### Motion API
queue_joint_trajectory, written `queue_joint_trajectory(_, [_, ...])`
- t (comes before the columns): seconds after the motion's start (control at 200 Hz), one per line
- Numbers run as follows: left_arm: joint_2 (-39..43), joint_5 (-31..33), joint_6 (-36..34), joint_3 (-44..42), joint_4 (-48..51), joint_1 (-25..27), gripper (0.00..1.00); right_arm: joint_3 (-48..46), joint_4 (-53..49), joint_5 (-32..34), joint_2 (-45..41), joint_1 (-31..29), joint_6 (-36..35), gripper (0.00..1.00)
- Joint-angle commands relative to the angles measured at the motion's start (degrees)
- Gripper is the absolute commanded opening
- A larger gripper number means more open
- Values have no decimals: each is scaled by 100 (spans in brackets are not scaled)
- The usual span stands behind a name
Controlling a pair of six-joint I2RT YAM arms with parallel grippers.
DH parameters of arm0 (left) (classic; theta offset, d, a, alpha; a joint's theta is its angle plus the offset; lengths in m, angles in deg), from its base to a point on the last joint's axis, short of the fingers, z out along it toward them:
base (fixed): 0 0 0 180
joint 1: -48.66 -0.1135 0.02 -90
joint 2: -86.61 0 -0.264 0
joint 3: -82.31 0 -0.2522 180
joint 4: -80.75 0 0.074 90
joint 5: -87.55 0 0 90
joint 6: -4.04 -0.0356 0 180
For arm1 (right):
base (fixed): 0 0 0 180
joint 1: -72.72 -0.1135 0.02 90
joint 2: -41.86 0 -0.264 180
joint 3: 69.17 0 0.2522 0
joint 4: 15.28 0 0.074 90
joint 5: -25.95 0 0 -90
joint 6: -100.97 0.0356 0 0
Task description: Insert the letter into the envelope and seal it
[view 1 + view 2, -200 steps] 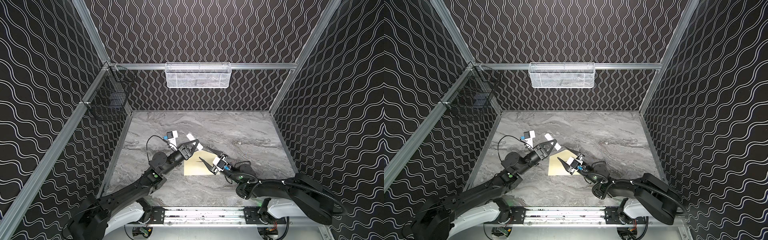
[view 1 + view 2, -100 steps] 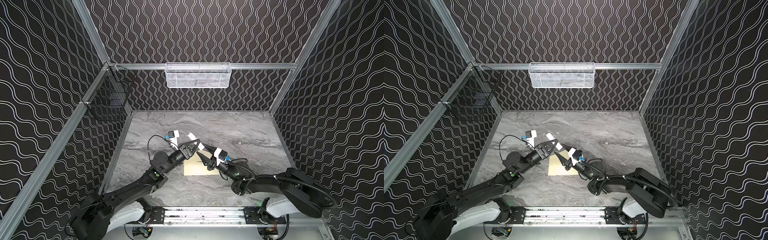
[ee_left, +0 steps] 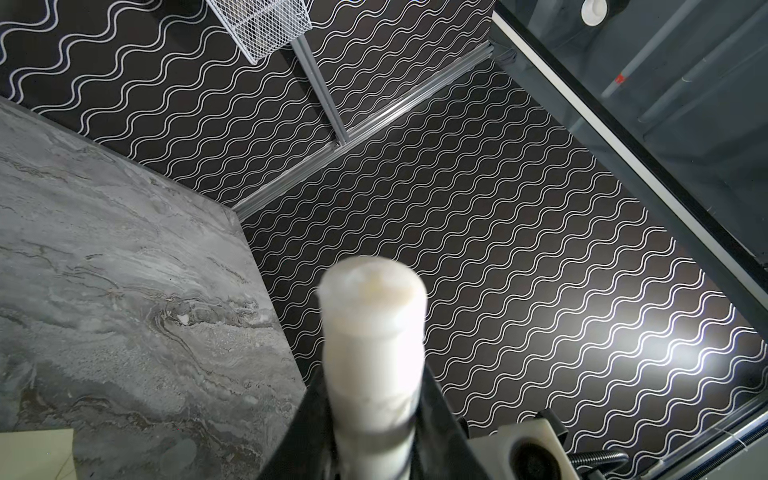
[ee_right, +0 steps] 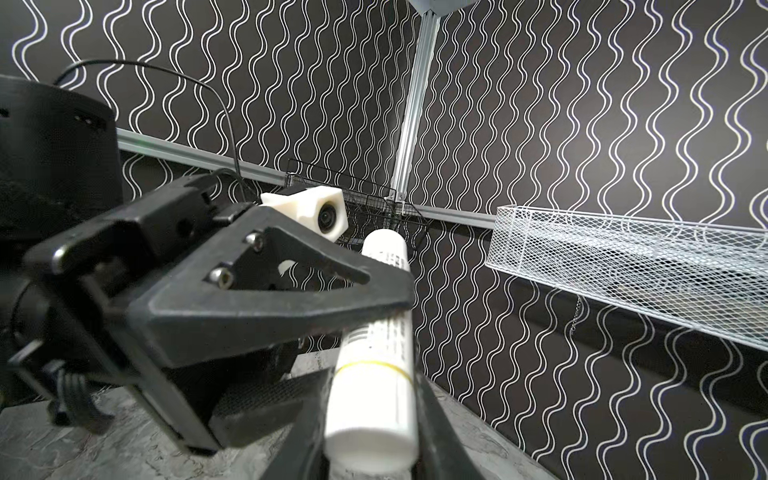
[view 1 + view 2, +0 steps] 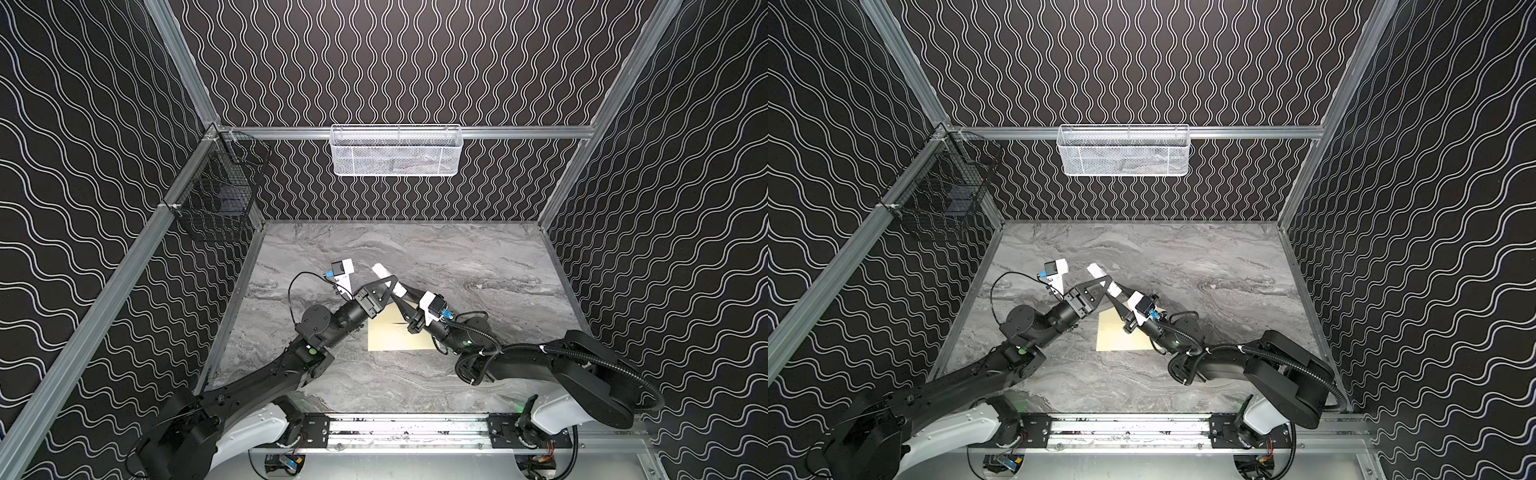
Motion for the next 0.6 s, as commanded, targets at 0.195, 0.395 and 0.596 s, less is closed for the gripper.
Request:
queue_joint_trajectory(0.195, [-8,-103,43,-57,-64,19,0,164,227,-204,97,-127,-222,31])
queue_joint_trajectory(0.395, [171,-52,-51,-65,133,21,0,184,331,80,154,-164,-317,33])
queue_joint_trajectory(0.596, [168,-39,-20,-118,53,19,0,271,434,130,257,-212,-304,34])
